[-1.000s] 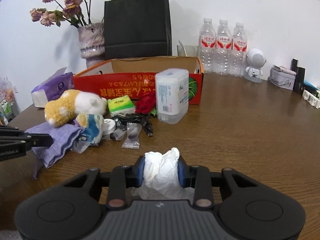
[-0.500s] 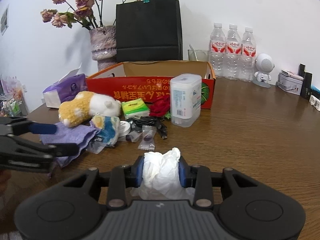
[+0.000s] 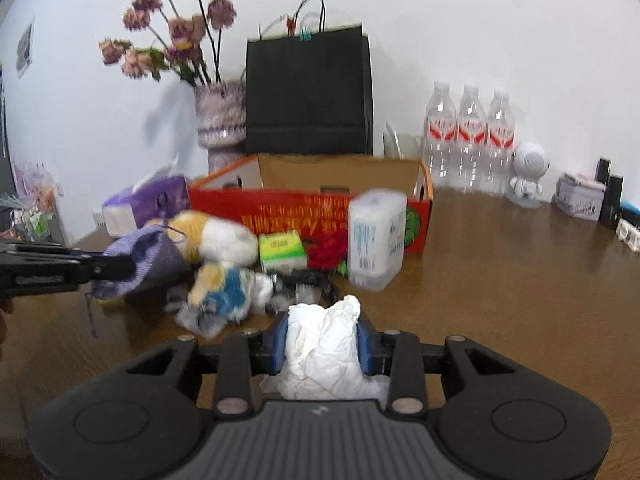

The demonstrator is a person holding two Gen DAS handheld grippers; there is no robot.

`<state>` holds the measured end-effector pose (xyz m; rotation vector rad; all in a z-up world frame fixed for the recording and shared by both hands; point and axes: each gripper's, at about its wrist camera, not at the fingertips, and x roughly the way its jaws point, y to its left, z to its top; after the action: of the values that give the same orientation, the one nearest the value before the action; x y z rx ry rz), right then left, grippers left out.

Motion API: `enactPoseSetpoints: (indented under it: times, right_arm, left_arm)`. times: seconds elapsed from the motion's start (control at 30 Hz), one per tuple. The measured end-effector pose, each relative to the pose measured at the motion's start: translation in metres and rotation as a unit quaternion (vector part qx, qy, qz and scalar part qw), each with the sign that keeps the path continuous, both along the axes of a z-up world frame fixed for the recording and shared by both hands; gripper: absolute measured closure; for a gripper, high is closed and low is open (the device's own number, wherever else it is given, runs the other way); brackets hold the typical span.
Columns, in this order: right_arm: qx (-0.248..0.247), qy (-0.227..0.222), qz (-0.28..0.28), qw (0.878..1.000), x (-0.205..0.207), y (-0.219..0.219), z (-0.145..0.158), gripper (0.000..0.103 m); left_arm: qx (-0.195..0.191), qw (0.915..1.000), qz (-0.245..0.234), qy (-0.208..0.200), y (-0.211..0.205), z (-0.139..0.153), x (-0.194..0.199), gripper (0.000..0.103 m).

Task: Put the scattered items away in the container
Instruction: 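Carry tissue and purple pouch into the box and release both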

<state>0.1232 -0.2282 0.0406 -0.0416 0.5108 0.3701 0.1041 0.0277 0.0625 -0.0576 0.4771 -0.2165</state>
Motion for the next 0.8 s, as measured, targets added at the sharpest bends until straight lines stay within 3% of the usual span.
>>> enactPoseSetpoints:
  times: [0.23,0.4,0.53,0.8]
  right_arm:
    - [0.021,-0.042,-0.001,0.999,0.012,0.001,0.036,0.07]
    - [0.039,-0.066,-0.011,0.997,0.042,0.01,0.063,0.07]
    - [0.044,-0.074,-0.034,0.996,0.08,0.021,0.079,0.07]
    - [0.045,-0.075,-0.066,0.994,0.153,0.04,0.084,0.07]
  left_arm:
    - [-0.039,0.9952,0.003,-0.09,0.004,0.057,-0.004,0.092]
    - [-0.069,0.9886,0.026,-0.131,-0.006,0.086,0.022,0.092]
    - [-0.087,0.9884,0.037,-0.12,-0.015,0.089,0.059,0.092]
    - [-0.092,0.9912,0.056,-0.077,-0.02,0.059,0.133,0.092]
